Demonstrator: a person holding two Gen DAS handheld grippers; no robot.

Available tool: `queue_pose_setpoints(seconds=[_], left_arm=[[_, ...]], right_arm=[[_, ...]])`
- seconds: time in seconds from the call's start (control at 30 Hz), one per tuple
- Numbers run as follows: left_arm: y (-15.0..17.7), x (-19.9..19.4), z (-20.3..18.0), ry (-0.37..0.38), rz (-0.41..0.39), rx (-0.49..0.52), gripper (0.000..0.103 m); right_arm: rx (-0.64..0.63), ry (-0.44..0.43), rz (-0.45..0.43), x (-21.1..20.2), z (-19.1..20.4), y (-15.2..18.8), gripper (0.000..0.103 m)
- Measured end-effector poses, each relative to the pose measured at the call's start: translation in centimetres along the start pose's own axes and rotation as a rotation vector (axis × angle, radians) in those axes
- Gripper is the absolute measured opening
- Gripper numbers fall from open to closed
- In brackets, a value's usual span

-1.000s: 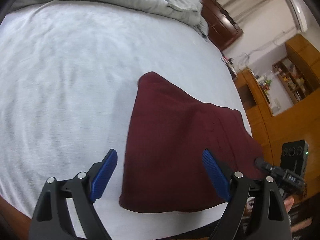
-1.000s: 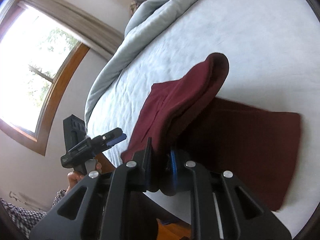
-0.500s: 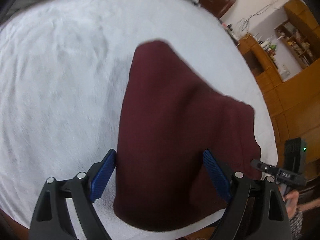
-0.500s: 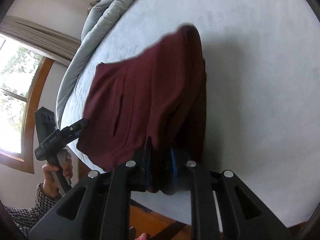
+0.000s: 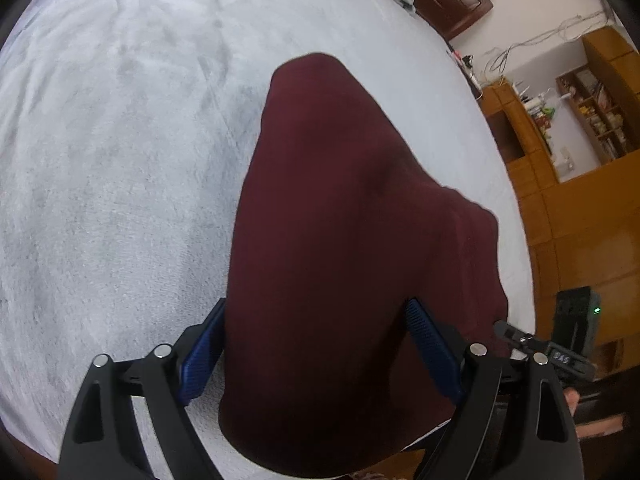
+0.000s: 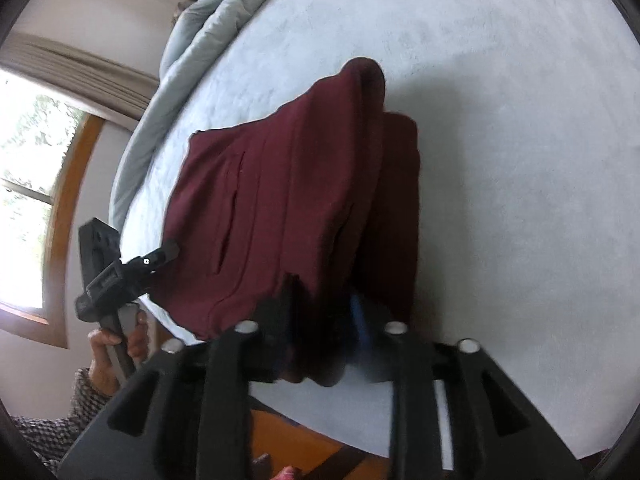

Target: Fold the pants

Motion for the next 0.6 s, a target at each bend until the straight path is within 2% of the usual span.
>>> queue_pose_setpoints(seconds=[0.03,0.1,0.2,0.3,0.37,0.43,0.47,0.5,0.53,0.6], left_arm=[[-0.1,-0.3,-0.2,-0.002,-0.008,0.006,0.088],[-0.3,-1.0,-0.9,-0.012,-0.028,0.021,0.088],[-1.0,-1.3,-1.9,-0.071,-0.043,0.067,0.088],[-1.6,-0.9,-2.7,-0.112,-0.046,0.085,0.089],[-1.7,-0.7,-3.1,-0.125,-0.045,0.079,0.089],[-2.0,-0.5,-3.1,-0.129,-0.049,0.077,0.090],[-2.0,-0.5,-3.2,-0.132,-0.051,0.082,0.090],[-1.9,-0.3,-3.3,-0.138,-0.051,0.090,0.090],[-1.7,-0.1,-3.3,-0.146,-0.050,0.100,0.090],[-1.6,0.1,-3.3,-0.159,-0.048,0.114,0.090]], right_arm=[[-0.018,0.013,-0.010,-0.6,0.3,-0.4,0.033],[-0.049,0.061,-0.037,-2.0,1.0,-1.7,0.046],[-0.043,0.058,-0.090,-2.9,0.3,-4.2,0.047],[0.003,0.040,-0.113,-1.8,-1.3,-7.2,0.047],[0.042,0.006,-0.101,-0.2,-2.6,-9.1,0.047],[0.059,0.014,-0.079,1.1,-3.7,-10.2,0.047],[0.067,0.003,-0.071,1.8,-4.2,-10.6,0.044],[0.077,-0.028,-0.069,2.2,-4.6,-10.9,0.023],[0.091,-0.080,-0.060,2.8,-4.8,-11.2,0.012],[0.088,-0.093,-0.069,3.0,-4.8,-11.7,0.005]])
Point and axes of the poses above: each gripper's, at about its wrist camera, not at the fingertips, and x roughly the way its jaws point, z to its left, y to its underside, the point moved 1 cm from there along x, roughly the way its jaws point, and after that the axes turned 11 degrees about -x, right-handed, at the moved point
